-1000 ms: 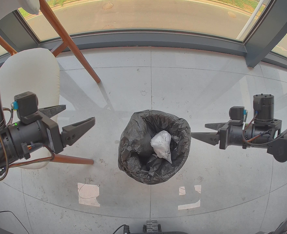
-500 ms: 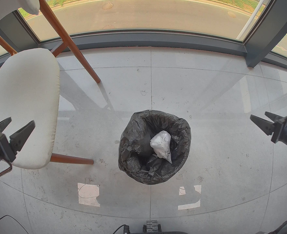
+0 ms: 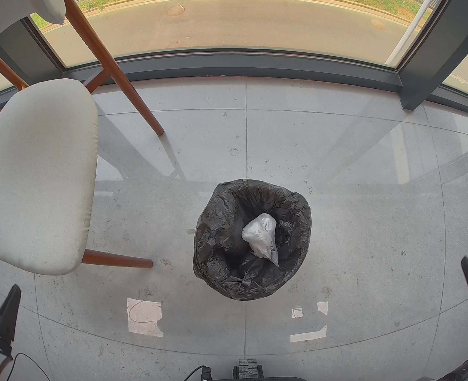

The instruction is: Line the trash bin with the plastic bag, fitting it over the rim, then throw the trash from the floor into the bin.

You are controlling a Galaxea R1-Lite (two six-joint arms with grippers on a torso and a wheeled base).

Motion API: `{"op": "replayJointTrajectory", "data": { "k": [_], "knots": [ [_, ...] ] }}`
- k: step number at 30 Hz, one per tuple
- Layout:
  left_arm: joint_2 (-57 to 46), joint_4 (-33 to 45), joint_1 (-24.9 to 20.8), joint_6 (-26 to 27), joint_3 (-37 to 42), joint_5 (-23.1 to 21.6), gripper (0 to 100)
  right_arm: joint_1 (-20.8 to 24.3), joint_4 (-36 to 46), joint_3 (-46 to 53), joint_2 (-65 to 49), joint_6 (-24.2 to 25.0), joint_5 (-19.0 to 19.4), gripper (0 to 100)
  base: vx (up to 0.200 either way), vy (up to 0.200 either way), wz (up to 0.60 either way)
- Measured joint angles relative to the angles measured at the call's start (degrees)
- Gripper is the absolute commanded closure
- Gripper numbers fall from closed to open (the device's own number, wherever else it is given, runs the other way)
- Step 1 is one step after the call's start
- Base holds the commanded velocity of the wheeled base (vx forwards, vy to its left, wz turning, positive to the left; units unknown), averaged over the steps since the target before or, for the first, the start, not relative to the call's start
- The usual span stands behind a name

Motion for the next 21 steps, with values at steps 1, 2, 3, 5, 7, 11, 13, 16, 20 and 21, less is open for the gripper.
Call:
{"op": "replayJointTrajectory", "data": {
  "k": [1,2,3,5,7,11,13,16,20,21],
  "knots": [
    [-1.6,0.7,0.2,0.0,0.7,-0.4,0,-0.1,3.0,0.5,-2.4,-0.5,-0.4,0,0.0,0.0,0.0],
    [-3.7,1.5,0.6,0.1,2.0,-1.1,0,-0.3,7.1,1.3,-5.4,-1.0,-1.6,0,0.0,0.0,0.0],
    [-5.0,2.0,0.9,0.2,3.0,-1.5,0,-0.4,9.9,1.7,-7.5,-1.2,-2.9,0,0.0,0.0,0.0],
    [-7.9,2.6,1.5,0.4,5.1,-2.3,0,-0.6,14.9,2.5,-11.5,-1.4,-7.5,0,0.0,0.0,0.0],
    [-10.5,3.2,2.1,0.7,7.1,-2.5,0,-0.8,18.2,3.3,-15.0,-0.6,-13.6,0,0.0,0.0,0.0],
    [-12.7,4.3,2.7,1.2,8.7,-0.9,0,-0.9,20.0,3.8,-17.7,-0.3,-16.9,0,0.0,0.0,0.0],
    [-14.0,5.2,3.0,1.5,9.4,0.4,0,-0.9,21.0,3.9,-19.2,-0.8,-16.2,0,0.0,0.0,0.0],
    [-14.8,6.0,3.2,1.8,9.9,1.5,0,-0.8,21.7,4.0,-20.4,-1.6,-12.9,0,0.0,0.0,0.0],
    [-15.5,6.4,3.4,2.1,10.1,2.2,0,1.3,22.3,4.0,-23.0,-2.1,-12.2,0,0.0,0.0,0.0],
    [-15.5,6.5,3.5,2.2,10.1,2.3,0,1.9,22.4,4.0,-23.6,-2.1,-12.9,0,0.0,0.0,0.0]
  ]
}}
